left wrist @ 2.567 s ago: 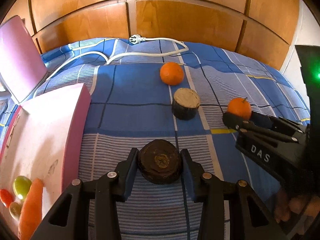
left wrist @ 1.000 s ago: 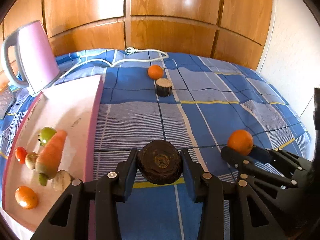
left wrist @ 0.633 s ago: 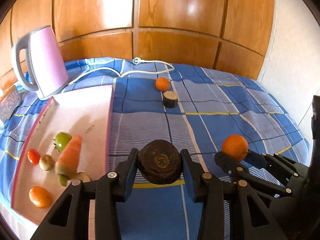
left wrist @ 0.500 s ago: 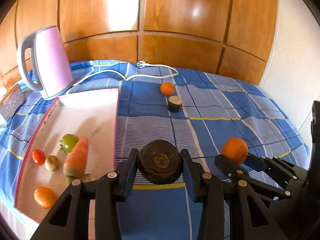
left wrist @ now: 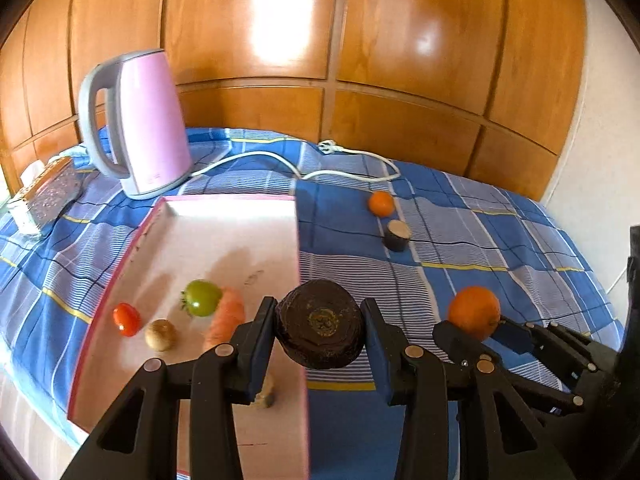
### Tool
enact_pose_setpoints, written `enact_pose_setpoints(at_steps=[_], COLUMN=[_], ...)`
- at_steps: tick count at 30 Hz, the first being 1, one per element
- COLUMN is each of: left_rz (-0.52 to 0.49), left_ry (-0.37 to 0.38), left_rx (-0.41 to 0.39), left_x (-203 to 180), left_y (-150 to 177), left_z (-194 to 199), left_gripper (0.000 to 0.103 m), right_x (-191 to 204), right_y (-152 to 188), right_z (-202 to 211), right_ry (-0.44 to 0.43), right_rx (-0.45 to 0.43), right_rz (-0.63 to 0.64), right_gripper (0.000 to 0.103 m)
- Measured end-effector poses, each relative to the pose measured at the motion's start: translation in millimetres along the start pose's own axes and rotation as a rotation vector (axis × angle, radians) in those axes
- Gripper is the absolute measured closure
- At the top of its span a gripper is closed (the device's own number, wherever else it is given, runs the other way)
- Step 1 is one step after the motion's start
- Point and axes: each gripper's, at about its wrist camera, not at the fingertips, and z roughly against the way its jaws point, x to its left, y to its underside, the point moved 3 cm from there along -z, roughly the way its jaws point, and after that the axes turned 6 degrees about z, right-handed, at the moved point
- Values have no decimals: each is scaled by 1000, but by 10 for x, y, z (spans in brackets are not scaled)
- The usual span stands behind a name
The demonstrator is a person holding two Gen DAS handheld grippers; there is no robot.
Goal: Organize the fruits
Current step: 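Carry the mandarin with the right tool while the left tool carries the dark slice over the tray, then release the mandarin in the tray with the right tool while the left tool lowers the dark slice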
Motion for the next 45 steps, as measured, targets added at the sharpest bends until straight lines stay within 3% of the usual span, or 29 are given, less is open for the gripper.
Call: enact_pose_setpoints(at_steps=[29, 45], left_rz=[150, 165], left_ry=[-151, -167], left_rx=[-5, 31], left_x=[1102, 1341], left_y=[-147, -115], left_z=[-80, -265], left_gripper=[61, 60], right_x=[816, 1143], right_y=[-543, -909], right_z=[-393, -839], right_ry=[-154, -192], right_rx=[30, 76], right_rz=[124, 122], right_gripper=[65, 65])
